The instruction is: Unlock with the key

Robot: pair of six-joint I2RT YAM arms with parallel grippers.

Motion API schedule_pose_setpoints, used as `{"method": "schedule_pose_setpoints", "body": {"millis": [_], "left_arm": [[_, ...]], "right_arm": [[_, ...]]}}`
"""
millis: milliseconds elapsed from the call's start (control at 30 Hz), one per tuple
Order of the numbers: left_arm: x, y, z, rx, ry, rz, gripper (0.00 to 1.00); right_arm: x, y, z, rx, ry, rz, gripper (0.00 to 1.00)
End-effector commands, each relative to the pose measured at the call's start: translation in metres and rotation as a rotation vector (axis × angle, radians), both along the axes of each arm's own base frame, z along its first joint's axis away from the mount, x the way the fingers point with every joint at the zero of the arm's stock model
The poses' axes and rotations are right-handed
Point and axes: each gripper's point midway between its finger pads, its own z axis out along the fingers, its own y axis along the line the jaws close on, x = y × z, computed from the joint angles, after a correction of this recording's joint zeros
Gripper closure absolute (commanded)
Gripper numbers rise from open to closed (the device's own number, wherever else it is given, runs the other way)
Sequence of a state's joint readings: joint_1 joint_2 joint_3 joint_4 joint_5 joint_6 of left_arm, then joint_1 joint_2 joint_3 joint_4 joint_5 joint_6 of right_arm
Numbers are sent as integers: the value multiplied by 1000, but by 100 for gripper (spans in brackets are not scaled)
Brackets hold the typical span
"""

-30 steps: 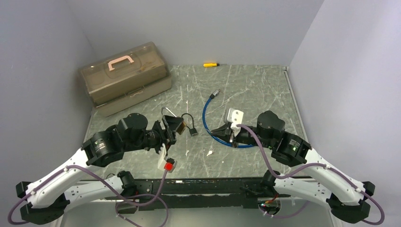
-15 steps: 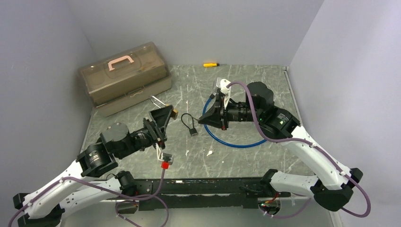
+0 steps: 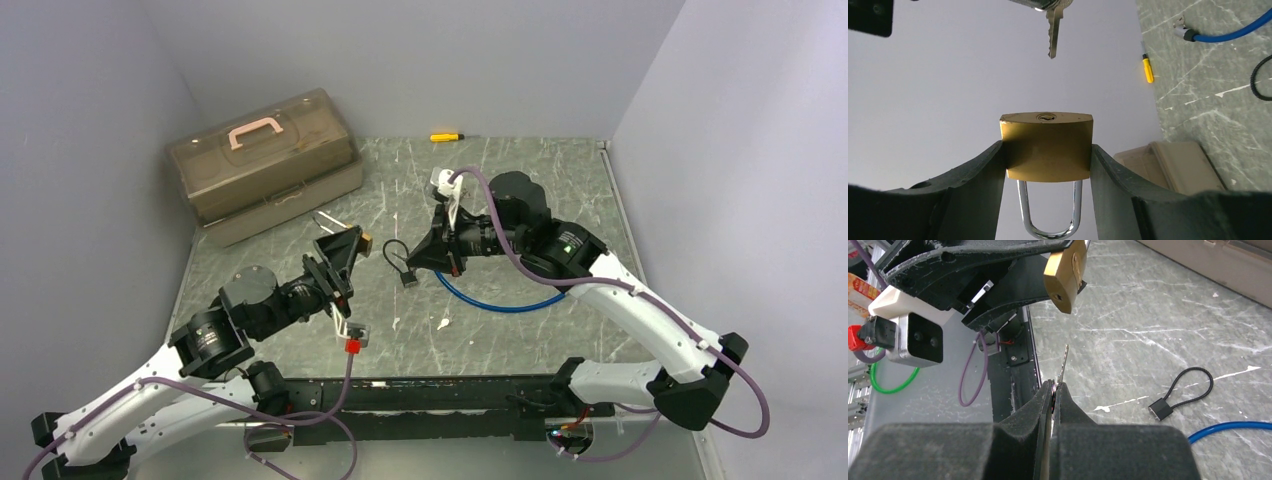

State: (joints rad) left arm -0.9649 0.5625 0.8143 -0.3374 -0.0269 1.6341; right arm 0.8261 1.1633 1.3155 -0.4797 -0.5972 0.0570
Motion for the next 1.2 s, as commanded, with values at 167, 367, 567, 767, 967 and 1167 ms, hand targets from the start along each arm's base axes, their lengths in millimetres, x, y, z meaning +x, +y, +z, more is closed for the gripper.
{"method": "schedule_pose_setpoints", "body": {"millis": [167, 367, 567, 767, 967, 1167], "left_arm": [[1, 4, 29, -187, -34, 15, 100], [3, 1, 24, -187, -39, 11, 100], [2, -2, 27, -194, -41, -2, 100], [2, -4, 25, -185, -42, -10, 100], [2, -4, 23, -176, -38, -10, 100], [1, -3, 23, -170, -43, -10, 100]], "right_arm": [[3, 10, 14, 33, -42, -30, 100], [7, 19, 11, 55, -24, -36, 100], [11, 26, 3, 49, -7, -36, 100], [11, 31, -2, 36, -5, -27, 100], [10, 32, -2, 38, -7, -20, 100], [10, 33, -1, 39, -12, -21, 100]]}}
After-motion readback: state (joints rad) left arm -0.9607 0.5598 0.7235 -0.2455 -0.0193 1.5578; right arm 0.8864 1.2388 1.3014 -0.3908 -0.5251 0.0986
